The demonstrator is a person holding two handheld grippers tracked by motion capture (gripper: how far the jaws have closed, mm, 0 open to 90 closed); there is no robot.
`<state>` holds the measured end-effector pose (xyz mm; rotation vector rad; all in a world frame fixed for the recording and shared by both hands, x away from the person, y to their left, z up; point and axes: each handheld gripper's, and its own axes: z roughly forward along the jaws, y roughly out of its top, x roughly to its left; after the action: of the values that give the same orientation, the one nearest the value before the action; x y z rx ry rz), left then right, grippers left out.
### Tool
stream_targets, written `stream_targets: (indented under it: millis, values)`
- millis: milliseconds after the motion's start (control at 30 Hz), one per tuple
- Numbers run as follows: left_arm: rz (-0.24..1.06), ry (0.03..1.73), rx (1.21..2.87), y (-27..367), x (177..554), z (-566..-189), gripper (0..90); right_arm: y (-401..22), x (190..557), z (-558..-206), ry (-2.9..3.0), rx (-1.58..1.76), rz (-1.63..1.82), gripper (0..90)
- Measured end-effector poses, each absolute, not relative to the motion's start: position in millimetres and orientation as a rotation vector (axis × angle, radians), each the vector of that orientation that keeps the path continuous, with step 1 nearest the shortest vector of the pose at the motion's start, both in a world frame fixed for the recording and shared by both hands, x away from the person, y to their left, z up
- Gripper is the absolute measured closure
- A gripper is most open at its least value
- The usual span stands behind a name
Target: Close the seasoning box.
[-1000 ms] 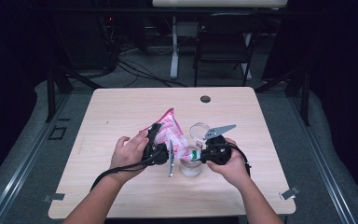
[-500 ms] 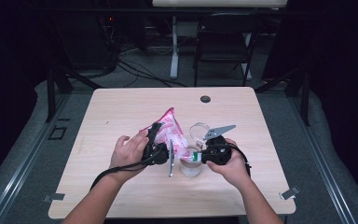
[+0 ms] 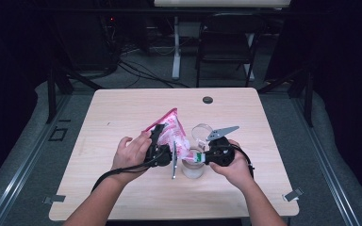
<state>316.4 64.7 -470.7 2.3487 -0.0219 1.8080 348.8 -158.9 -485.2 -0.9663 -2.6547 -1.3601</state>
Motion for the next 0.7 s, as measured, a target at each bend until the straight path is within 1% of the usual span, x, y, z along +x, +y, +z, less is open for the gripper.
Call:
stream_targets:
  millis: [700]
  values:
    - [1.81, -0.032, 2.344, 61.2, 315.1, -468.0, 68.5, -161.4, 350.7, -486.9, -2.642, -0.973, -1.355, 90.0]
